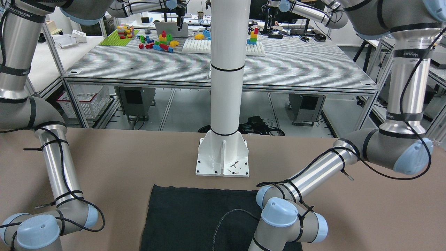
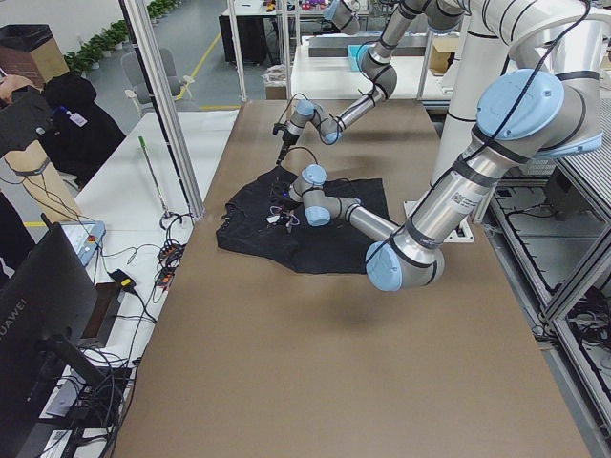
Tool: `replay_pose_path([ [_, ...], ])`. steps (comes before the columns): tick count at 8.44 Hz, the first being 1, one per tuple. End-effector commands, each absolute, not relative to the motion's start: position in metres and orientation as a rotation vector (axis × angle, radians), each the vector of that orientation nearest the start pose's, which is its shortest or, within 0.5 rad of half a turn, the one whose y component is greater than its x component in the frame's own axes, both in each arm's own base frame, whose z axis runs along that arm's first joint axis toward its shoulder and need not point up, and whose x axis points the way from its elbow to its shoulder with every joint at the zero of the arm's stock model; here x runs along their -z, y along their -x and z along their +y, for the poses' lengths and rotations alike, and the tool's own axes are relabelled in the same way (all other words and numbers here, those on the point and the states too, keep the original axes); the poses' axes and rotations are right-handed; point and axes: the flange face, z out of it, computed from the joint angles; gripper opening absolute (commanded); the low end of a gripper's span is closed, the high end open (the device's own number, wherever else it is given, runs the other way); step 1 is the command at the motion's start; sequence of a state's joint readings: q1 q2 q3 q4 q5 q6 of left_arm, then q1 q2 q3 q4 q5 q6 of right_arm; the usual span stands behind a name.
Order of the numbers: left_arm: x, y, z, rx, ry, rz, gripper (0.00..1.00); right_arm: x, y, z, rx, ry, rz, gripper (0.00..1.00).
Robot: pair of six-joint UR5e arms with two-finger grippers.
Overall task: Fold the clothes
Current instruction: 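Fold the sleeve nearest the right gripper inward while left gripper withdraws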
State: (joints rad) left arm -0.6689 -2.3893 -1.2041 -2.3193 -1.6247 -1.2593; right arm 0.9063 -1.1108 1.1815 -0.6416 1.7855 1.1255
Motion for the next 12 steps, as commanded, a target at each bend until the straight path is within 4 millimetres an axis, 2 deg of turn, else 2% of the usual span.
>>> replay_pose_path([
  [1, -0.229, -0.542, -0.591, 0.279, -0.524, 1.079, 0.94, -0.486, 0.362, -0.629, -0.33, -0.47, -0.909, 0.63],
  [4, -0.231, -0.542, -0.592, 0.278, -0.524, 1.076, 0.94, -0.484, 0.362, -0.629, -0.336, -0.469, -0.914, 0.35],
  [6, -0.232, -0.542, -0.592, 0.278, -0.523, 1.075, 0.94, -0.48, 0.363, -0.63, -0.35, -0.465, -0.923, 0.0],
  [8, -0.228, -0.54, -0.591, 0.277, -0.525, 1.082, 0.94, -0.469, 0.359, -0.631, -0.354, -0.481, -0.936, 0.0],
  [9, -0.228, -0.537, -0.593, 0.277, -0.527, 1.084, 0.94, -0.453, 0.355, -0.633, -0.36, -0.497, -0.955, 0.0],
  [11, -0.226, -0.521, -0.606, 0.28, -0.537, 1.083, 0.94, -0.397, 0.359, -0.639, -0.393, -0.485, -0.977, 0.0],
  [12, -0.233, -0.507, -0.616, 0.262, -0.532, 1.076, 0.94, -0.361, 0.361, -0.642, -0.428, -0.469, -0.992, 0.0],
])
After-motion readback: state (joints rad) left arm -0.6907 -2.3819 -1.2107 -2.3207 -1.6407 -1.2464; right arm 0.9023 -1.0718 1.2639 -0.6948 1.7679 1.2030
